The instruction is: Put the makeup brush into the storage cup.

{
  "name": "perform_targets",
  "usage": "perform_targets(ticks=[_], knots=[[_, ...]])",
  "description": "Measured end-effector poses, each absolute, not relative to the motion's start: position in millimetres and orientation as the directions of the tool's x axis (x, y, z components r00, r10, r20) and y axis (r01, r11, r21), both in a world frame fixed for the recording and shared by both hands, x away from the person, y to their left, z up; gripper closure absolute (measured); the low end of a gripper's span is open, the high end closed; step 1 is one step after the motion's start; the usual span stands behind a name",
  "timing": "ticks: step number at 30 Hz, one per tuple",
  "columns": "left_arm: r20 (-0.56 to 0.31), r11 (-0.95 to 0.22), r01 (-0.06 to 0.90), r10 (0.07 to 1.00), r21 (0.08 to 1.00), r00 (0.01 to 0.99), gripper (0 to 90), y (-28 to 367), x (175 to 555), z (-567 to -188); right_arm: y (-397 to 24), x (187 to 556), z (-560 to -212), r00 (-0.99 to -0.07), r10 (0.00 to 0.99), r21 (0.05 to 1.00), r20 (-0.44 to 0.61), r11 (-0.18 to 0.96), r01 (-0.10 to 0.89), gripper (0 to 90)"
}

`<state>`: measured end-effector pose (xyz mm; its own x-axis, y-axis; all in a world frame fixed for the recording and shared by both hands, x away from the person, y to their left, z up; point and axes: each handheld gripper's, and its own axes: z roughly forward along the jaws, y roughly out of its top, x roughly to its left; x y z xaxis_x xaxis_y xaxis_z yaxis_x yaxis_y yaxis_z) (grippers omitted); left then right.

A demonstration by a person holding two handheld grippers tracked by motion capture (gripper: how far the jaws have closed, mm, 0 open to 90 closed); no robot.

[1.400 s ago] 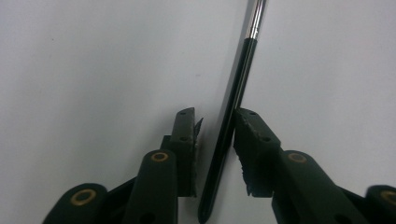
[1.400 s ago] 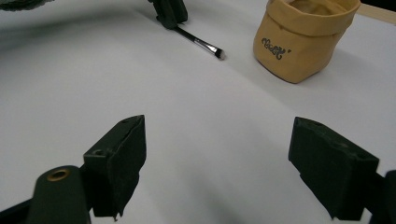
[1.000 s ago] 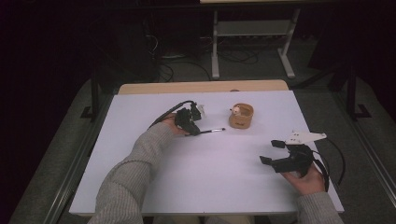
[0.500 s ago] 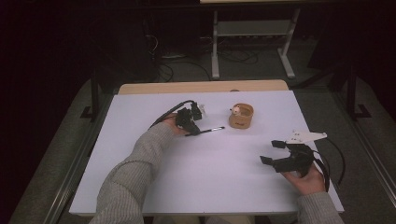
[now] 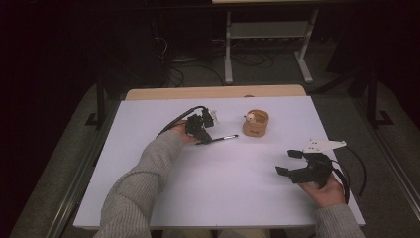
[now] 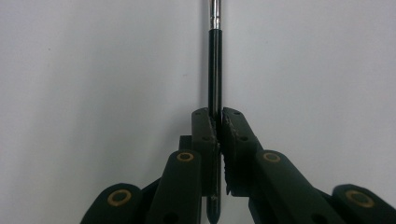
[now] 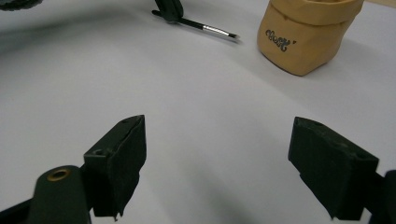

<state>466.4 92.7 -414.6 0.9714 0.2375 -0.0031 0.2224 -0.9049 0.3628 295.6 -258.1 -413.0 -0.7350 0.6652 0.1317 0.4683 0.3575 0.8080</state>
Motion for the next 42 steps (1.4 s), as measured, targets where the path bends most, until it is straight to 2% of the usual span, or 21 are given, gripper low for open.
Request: perform_targets(ticks=[8,23,32,42], knots=[[-0.003,-0.897,0.209,0.226,0.39,0.974,84.3,95,458,-406,-258,296,-414,-0.738,0.662,0.806,0.132,0.361,0.469,18.0],[-0.01,-0.817,0.223,0.258,0.532,0.966,84.3,127,417,-382,-240,297,-411,-0.776,0.618,0.8,0.128,0.398,0.449,18.0],[0.004,-0.78,0.198,0.249,0.593,0.968,84.3,140,392,-375,-220,306,-399,-0.818,0.553,0.796,0.158,0.419,0.437,18.0],[-0.024,-0.668,0.195,0.256,0.718,0.966,84.3,160,363,-372,-207,315,-368,-0.851,0.49,0.834,0.186,0.38,0.401,18.5]])
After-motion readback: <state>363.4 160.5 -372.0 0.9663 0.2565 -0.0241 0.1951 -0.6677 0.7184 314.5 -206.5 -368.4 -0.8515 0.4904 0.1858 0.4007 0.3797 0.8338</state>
